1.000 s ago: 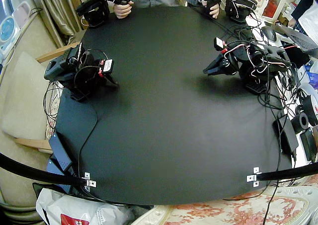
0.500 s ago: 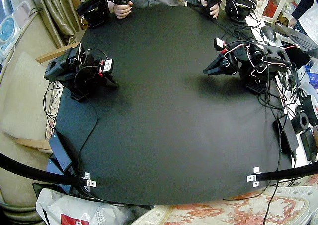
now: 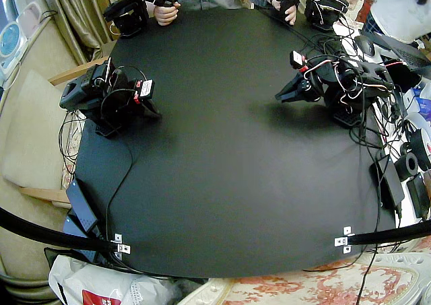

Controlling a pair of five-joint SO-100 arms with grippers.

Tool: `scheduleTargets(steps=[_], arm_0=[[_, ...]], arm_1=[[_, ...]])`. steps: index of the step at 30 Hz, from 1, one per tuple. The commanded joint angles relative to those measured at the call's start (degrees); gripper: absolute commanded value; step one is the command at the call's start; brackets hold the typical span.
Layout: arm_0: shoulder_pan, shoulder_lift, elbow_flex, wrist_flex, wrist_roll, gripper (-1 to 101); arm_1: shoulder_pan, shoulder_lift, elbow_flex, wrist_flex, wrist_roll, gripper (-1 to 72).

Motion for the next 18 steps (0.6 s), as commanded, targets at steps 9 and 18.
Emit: scheduleTargets(steps=[9,18], arm_0=[[-0.6,1.1,0.5,0.0,0.4,0],[-0.5,1.1,0.5,0.0,0.4,0]], arm_1=[[-0.1,0.4,-1.3,-0.1,1.2,-0.3],[0.0,0.4,-1.3,-0.1,1.3,-0.3]])
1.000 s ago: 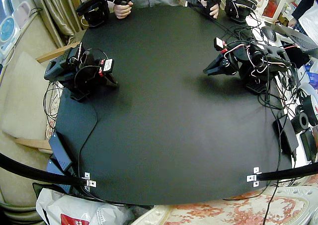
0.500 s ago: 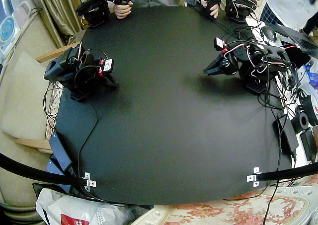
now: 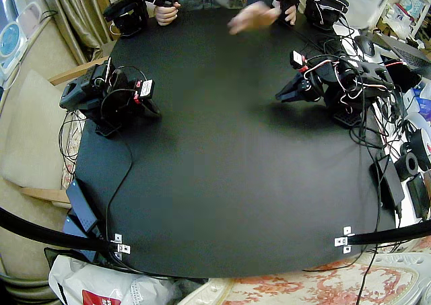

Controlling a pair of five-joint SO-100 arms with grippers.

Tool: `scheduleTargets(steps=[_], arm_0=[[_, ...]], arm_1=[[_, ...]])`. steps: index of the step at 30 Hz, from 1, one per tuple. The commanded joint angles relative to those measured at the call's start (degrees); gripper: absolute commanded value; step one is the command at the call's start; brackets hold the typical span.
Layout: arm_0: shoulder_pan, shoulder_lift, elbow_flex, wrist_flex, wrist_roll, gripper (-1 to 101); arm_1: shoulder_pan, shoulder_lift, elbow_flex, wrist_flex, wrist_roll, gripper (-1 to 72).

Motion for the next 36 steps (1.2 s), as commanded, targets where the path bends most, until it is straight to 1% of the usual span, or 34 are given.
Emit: scheduleTargets(steps=[1,18,22,23,24,25,27,28,29,30,31,32,33,34,35,36], arm_0=[[-0.5,1.1,0.5,0.0,0.4,0],[-1.1,1.1,0.5,0.0,0.1,0],[-1.2,1.1,0.5,0.0,0.1,0],[-1.1,1.1,0.5,-2.9,0.2,0],[-0.5,1.1,0.5,-8.7,0.4,0],[0.5,1.1,0.5,-19.6,1.0,0],[0.0,1.1,0.5,-35.1,1.0,0],[0.0,1.1,0.5,-39.1,2.0,0],[0.3,1.1,0.5,-35.4,2.4,0],[-0.4,1.1,0.5,-20.7,2.0,0],[-0.4,1.1,0.5,-6.7,0.0,0],[-0.9,1.1,0.5,-0.1,-3.0,0],[-0.8,1.1,0.5,-5.4,-2.8,0],[-0.6,1.1,0.5,-16.7,-1.7,0],[-0.2,1.1,0.5,-44.3,0.8,0],[0.6,1.1,0.5,-58.3,3.9,0]], arm_1=[[0.0,0.4,-1.3,-0.1,1.3,-0.3],[-0.2,0.4,-1.3,-0.1,1.1,-0.3],[0.1,0.4,-1.3,-0.5,1.9,-0.3],[0.1,0.4,-1.3,-0.4,1.9,-0.3],[-0.1,0.4,-1.3,-0.2,1.9,-0.3],[-0.2,0.4,-1.3,-0.2,1.8,-0.3],[-0.4,0.4,-1.3,-0.2,1.4,-0.3],[-0.5,0.4,-1.3,-0.1,1.2,-0.3],[-0.7,0.4,-1.3,-0.1,1.1,-0.3],[-0.8,0.4,-1.3,-0.1,1.0,-0.3],[-0.9,0.4,-1.3,-0.1,1.0,-0.3],[-0.9,0.4,-1.3,-0.1,0.9,-0.3],[-1.0,0.4,-1.3,-0.1,0.9,-0.3],[-1.0,0.4,-1.3,-0.1,0.9,-0.3],[-1.0,0.4,-1.3,-0.1,0.9,-0.3],[-1.1,0.4,-1.3,-0.1,0.7,-0.3]])
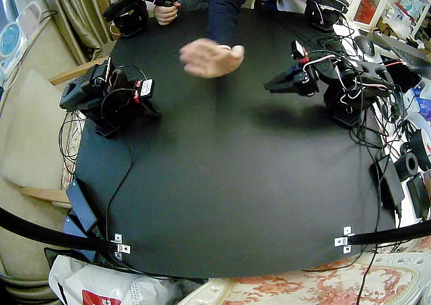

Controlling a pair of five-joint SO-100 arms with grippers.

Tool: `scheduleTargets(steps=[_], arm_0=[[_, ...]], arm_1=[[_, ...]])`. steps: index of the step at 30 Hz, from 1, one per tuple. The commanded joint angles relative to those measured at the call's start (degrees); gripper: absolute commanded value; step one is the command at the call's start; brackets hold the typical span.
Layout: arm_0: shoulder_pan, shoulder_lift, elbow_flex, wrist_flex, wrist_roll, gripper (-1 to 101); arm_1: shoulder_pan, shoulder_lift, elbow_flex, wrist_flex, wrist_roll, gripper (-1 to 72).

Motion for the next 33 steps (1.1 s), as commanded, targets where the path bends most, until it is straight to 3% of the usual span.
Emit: scheduleTargets(steps=[1,3,4,5,6,7,8,9,10,11,12,13,14,15,16,17,19,20,21,24,26,29,31,32,33], arm_0=[[0.0,1.1,0.5,-33.6,4.2,0],[-2.5,1.0,0.5,16.6,-1.9,0],[-0.9,1.0,0.5,5.2,0.4,0],[1.1,1.1,0.5,-21.6,3.2,0],[1.5,1.1,0.5,-41.7,4.7,0],[1.5,1.1,0.5,-47.8,4.9,0],[1.3,1.1,0.5,-40.7,4.8,0],[-0.1,1.1,0.5,-26.9,3.0,0],[-1.1,1.1,0.5,-1.8,0.4,0],[-1.8,1.1,0.5,10.3,-2.9,0],[-0.4,1.1,0.5,-2.7,-3.7,0],[1.3,1.1,0.5,-34.5,-1.7,0],[1.9,1.1,0.5,-47.4,2.6,0],[1.0,1.1,0.5,-33.7,2.7,0],[0.1,1.1,0.5,-4.8,2.5,0],[-0.8,1.1,0.5,12.0,1.1,0],[1.4,1.1,0.3,-13.1,2.7,0],[1.7,1.1,-5.7,-12.8,4.4,0],[1.8,1.1,-11.1,-3.2,6.3,0],[2.0,-0.5,0.6,0.0,3.9,0],[1.5,0.8,-4.5,11.6,2.8,0],[0.4,-45.9,-65.7,45.4,7.4,0],[-1.7,-49.4,-71.9,44.2,10.4,0],[-2.4,-48.2,-65.5,39.1,9.8,0],[-2.2,-39.9,-46.5,26.7,6.2,0]], arm_1=[[-0.4,0.4,-1.3,-0.1,0.2,-0.3],[-0.9,0.4,-1.3,0.0,-0.4,-0.3],[-0.9,0.4,-1.3,0.0,-0.4,-0.3],[-0.9,0.4,-1.3,0.0,-0.6,-0.3],[-0.9,0.4,-1.3,0.0,-0.7,-0.3],[-0.9,0.4,-1.3,0.0,-0.7,-0.3],[-1.1,0.4,-1.3,0.0,-0.9,-0.3],[-1.3,0.4,-1.3,0.0,-0.9,-0.3],[-1.4,0.4,-1.3,0.0,-1.0,-0.3],[-1.4,0.4,-1.3,0.0,-1.1,-0.3],[-1.4,0.4,-1.3,0.0,-1.1,-0.3],[-1.2,0.4,-1.3,0.0,-1.0,-0.3],[-1.2,0.4,-1.3,0.0,-1.0,-0.3],[-1.2,0.4,-1.3,0.0,-1.0,-0.3],[-1.2,0.4,-1.3,0.0,-1.0,-0.3],[-1.2,0.4,-1.3,0.0,-1.0,-0.3],[-1.2,0.4,-1.3,0.0,-1.0,-0.3],[-1.1,0.4,-1.3,0.0,-1.0,-0.3],[-1.1,0.4,-1.3,0.0,-1.1,-0.3],[-1.5,0.4,-1.3,0.0,-1.1,-0.3],[-1.4,0.4,-1.3,0.0,-1.1,-0.3],[-1.2,0.4,-1.3,0.0,-1.0,-0.3],[-1.3,0.4,-1.3,0.0,-1.0,-0.3],[-1.5,0.4,-1.3,0.0,-1.0,-0.3],[-1.8,0.4,-1.3,0.0,-1.1,-0.3]])
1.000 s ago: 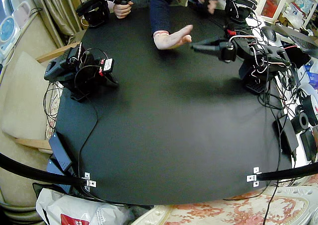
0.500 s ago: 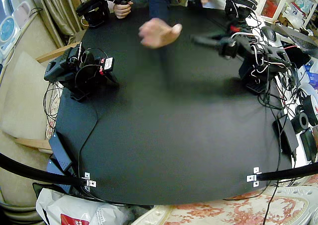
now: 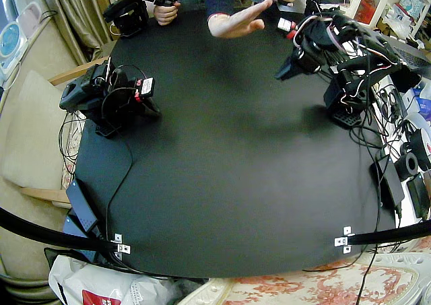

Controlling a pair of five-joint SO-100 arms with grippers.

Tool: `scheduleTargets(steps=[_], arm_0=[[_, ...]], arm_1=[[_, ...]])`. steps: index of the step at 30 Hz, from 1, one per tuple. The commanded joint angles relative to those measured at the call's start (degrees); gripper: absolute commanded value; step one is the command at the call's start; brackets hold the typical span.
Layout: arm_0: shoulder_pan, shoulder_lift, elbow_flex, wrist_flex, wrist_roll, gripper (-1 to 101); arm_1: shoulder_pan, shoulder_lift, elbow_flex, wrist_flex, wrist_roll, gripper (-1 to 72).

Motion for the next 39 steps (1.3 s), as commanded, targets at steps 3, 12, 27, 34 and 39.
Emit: scheduleTargets(steps=[3,12,27,34,39], arm_0=[[5.1,45.2,22.5,-25.0,1.7,0],[3.4,48.1,55.9,-92.1,-3.3,0],[4.8,48.1,56.2,-68.6,-15.9,0],[-0.8,48.1,56.2,-29.3,-9.9,0],[-0.4,48.1,56.2,-48.0,-9.8,0]], arm_1=[[-0.5,0.4,-1.3,-0.1,0.4,-0.3],[-0.9,0.4,-1.3,0.0,0.3,-0.3],[-1.4,0.4,-1.3,0.0,-0.4,-0.3],[-1.5,0.4,-1.3,0.0,-0.4,-0.3],[-1.3,0.4,-1.3,0.0,-0.3,-0.3]])
